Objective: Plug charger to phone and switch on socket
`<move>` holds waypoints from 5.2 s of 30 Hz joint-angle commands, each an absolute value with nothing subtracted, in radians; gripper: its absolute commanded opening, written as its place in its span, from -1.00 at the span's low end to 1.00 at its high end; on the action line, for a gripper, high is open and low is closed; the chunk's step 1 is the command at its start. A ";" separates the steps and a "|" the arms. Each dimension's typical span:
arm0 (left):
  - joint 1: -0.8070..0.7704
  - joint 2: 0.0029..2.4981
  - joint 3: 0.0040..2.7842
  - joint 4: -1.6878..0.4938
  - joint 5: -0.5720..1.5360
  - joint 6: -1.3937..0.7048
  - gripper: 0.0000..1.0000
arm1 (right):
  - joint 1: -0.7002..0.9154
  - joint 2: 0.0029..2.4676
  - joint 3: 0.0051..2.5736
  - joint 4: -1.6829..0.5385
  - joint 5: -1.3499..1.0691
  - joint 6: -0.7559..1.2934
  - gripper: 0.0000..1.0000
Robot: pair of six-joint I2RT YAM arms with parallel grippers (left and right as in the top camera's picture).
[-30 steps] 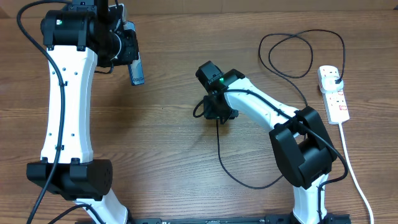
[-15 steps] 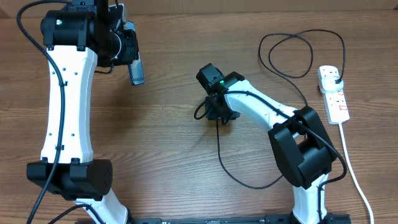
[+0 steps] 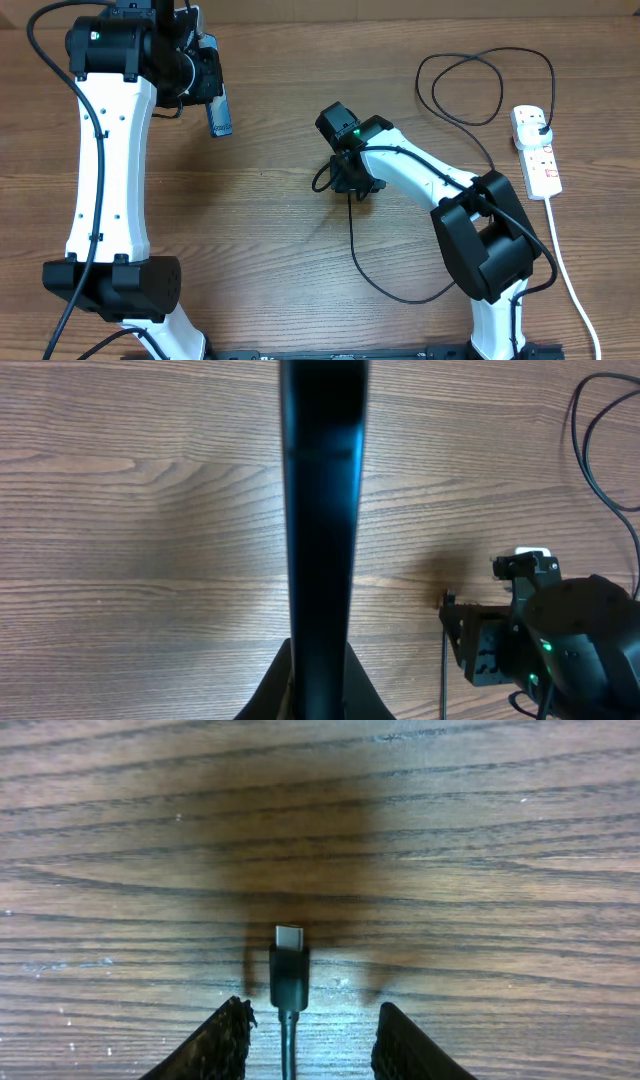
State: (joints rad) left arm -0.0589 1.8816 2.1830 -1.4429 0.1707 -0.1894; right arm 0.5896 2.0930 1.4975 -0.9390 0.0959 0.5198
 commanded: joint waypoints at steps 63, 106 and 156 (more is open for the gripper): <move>-0.068 1.877 2.188 -1.436 0.169 -0.206 -0.91 | 0.595 2.173 1.492 -0.934 0.077 0.532 -0.71; -0.068 1.877 2.188 -1.436 0.169 -0.206 -0.91 | 0.595 2.173 1.492 -0.944 0.073 0.554 -0.78; -0.068 1.877 2.188 -1.424 0.197 -0.198 -0.91 | 0.593 2.160 1.557 -0.956 0.012 0.474 -0.93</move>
State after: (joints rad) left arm -0.0589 1.8816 2.1830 -1.4418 0.1715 -0.1890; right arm 0.5964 2.1277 1.5219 -0.9581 0.0372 0.5327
